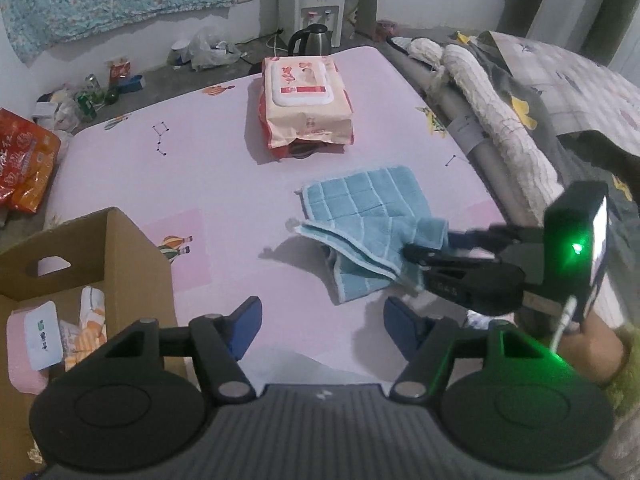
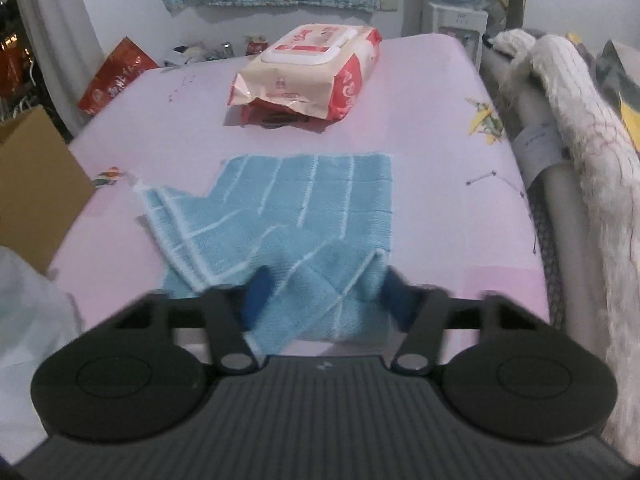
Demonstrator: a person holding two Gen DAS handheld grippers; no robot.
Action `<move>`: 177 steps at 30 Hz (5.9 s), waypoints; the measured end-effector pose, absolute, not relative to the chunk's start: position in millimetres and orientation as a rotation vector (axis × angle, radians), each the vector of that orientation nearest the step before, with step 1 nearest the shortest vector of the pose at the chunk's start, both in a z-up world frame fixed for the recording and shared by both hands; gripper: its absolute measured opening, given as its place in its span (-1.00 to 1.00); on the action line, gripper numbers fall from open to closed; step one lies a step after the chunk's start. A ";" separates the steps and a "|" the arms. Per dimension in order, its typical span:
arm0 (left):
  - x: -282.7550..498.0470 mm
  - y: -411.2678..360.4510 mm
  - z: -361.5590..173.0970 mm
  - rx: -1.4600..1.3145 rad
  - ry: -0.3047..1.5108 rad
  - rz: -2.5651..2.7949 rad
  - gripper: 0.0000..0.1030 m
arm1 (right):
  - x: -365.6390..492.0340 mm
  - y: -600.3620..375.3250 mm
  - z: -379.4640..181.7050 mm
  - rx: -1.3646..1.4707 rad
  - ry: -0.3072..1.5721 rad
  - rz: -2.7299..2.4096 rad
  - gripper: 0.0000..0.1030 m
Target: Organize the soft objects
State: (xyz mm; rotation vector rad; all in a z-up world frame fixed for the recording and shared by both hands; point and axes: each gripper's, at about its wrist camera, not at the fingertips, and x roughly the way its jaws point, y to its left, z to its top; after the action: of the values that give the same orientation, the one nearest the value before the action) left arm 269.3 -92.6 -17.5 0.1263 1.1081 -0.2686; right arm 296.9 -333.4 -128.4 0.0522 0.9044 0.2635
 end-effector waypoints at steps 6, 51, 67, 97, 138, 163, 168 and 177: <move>260.4 -96.5 -11.3 0.102 1.100 -0.299 0.33 | 279.8 -387.2 -137.2 0.521 0.960 0.381 -0.74; -47.2 224.3 23.3 -0.502 0.690 -0.048 0.34 | 90.3 13.6 8.1 -0.555 1.257 1.075 -0.72; -79.9 236.7 15.0 -0.388 0.630 0.133 0.88 | 98.6 18.4 -6.1 -0.546 1.317 1.067 0.38; -100.8 106.5 15.4 0.072 0.581 0.242 1.00 | -97.4 -179.9 -7.8 -0.048 0.427 0.289 0.98; -77.3 135.2 -11.2 0.008 0.851 0.256 1.00 | -8.5 -173.2 -105.8 0.109 0.839 0.296 0.95; -54.3 110.9 -14.3 0.025 0.847 0.196 1.00 | -43.8 -187.2 -41.6 0.050 0.583 0.299 0.98; -59.6 104.0 -14.2 0.033 0.850 0.190 1.00 | -63.4 -167.6 -19.8 0.003 0.561 0.333 0.98; -63.1 103.3 -20.8 0.047 0.886 0.209 1.00 | -70.2 -142.7 -17.5 -0.033 0.593 0.347 0.98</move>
State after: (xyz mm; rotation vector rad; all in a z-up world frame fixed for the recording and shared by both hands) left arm -63.1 103.3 -20.8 0.0472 0.8859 0.2087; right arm -70.2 -142.7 -17.5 -0.0326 0.5925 0.3467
